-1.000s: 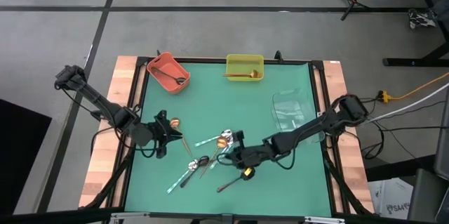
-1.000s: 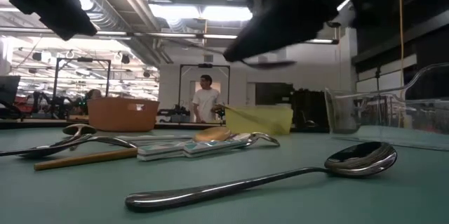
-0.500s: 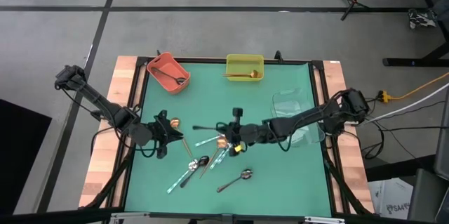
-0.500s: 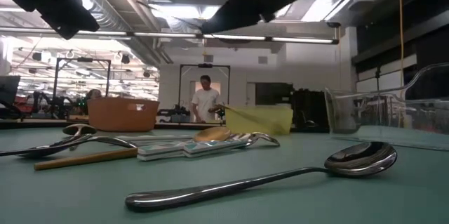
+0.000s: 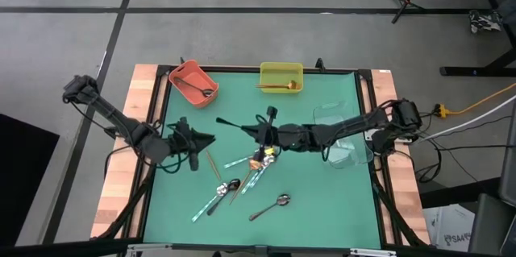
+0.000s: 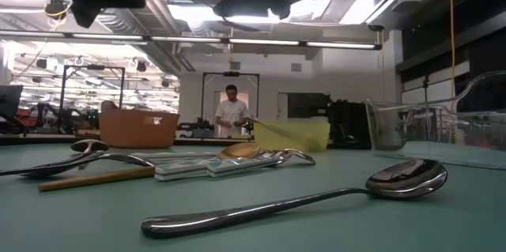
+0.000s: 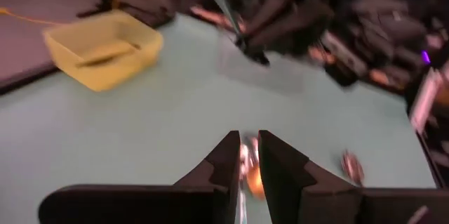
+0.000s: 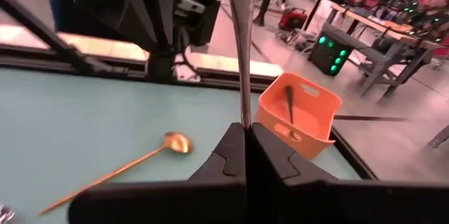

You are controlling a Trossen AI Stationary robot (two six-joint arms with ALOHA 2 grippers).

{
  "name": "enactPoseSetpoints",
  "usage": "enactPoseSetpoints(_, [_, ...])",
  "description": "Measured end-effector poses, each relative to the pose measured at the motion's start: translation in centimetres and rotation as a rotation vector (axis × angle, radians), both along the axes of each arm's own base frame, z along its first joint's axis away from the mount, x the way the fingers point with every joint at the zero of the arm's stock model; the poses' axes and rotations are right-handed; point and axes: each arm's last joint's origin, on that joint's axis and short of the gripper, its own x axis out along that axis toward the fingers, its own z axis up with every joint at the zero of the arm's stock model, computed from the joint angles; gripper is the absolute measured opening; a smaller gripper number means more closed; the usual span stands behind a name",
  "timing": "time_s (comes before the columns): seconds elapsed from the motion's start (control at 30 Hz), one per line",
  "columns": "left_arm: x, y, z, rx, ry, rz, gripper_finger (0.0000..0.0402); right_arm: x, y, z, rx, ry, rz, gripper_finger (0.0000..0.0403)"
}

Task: Sort silverware by color (type)
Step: Put the black spoon into the orange bin

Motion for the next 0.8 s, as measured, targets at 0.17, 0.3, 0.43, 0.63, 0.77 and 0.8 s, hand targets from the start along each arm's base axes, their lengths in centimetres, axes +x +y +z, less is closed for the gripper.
enactPoseSetpoints(0.17, [0.6,0.8,0.7,-0.037,-0.079,0.077,0.0047,0.2,-0.6,0.3,0.005,-0.033,-0.017,0.0])
enactPoseSetpoints(0.3, [1.3,1.4,1.1,-0.063,-0.129,0.127,0.0047,0.2,-0.8,0.4,0.008,-0.055,-0.024,0.0])
enactPoseSetpoints(0.43, [2.2,1.7,1.3,-0.097,-0.179,0.143,0.0047,0.2,-0.8,0.4,0.007,-0.054,-0.024,0.0])
enactPoseSetpoints(0.63, [3.7,1.8,0.9,-0.117,-0.217,0.169,0.0047,0.2,-0.9,0.5,0.0,-0.064,-0.071,0.0])
enactPoseSetpoints(0.77, [4.7,1.8,0.5,-0.132,-0.239,0.168,0.0047,0.2,-1.0,0.6,-0.004,-0.07,-0.102,0.0])
enactPoseSetpoints(0.8, [4.9,1.8,0.4,-0.134,-0.244,0.17,0.0047,0.2,-1.0,0.6,-0.003,-0.075,-0.102,0.0])
